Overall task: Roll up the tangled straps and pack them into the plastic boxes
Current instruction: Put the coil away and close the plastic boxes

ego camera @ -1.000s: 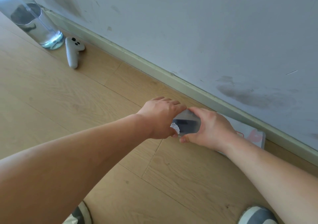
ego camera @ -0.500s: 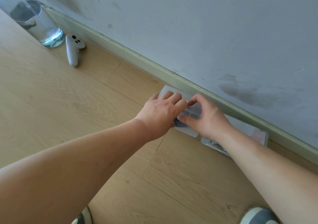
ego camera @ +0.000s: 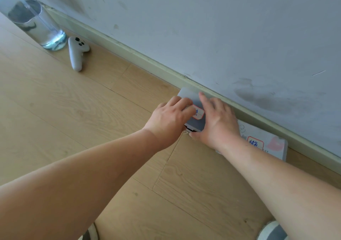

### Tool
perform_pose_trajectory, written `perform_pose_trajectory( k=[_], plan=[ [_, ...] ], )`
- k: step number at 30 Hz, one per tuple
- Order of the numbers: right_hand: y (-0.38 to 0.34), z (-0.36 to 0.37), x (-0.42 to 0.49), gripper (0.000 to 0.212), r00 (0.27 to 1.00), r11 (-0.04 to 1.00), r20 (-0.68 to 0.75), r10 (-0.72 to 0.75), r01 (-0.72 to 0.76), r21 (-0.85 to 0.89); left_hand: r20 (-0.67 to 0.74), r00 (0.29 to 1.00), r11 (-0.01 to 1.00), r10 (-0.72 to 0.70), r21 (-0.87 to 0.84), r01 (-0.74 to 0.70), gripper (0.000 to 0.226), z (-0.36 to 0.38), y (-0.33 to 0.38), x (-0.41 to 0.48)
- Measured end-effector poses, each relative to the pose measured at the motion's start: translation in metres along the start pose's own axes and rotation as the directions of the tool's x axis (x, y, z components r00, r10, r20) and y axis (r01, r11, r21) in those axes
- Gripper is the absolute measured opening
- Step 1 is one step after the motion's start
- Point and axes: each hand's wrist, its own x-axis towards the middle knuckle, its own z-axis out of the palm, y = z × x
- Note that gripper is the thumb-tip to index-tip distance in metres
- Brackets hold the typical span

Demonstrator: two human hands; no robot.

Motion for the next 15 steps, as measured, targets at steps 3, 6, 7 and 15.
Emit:
perform_pose_trajectory(
  k=[3,6,7,15],
  plan=[
    [-0.001,-0.002,0.006,0.128,0.998,0.996,0.052,0.034,-0.03,-0.082,0.078,0.997,0.999,0.013,0.029,-0.015,0.073,-0.002,-0.003,0.004],
    [0.0,-0.002,0.009,0.125,0.999,0.994,0.049,0.011,-0.006,-0.105,0.094,0.995,0.997,0.021,0.067,-0.028,0.08,-0.002,-0.003,0.009],
    [0.001,-0.003,0.013,0.124,0.999,0.994,0.049,0.003,0.002,-0.11,0.08,0.997,0.997,0.018,0.073,-0.024,0.08,-0.001,-0.003,0.01],
    [0.002,0.0,0.002,0.1,0.996,0.978,0.034,-0.082,0.087,-0.191,0.027,0.998,0.994,0.058,0.091,-0.06,0.061,0.009,-0.012,0.009]
  ],
)
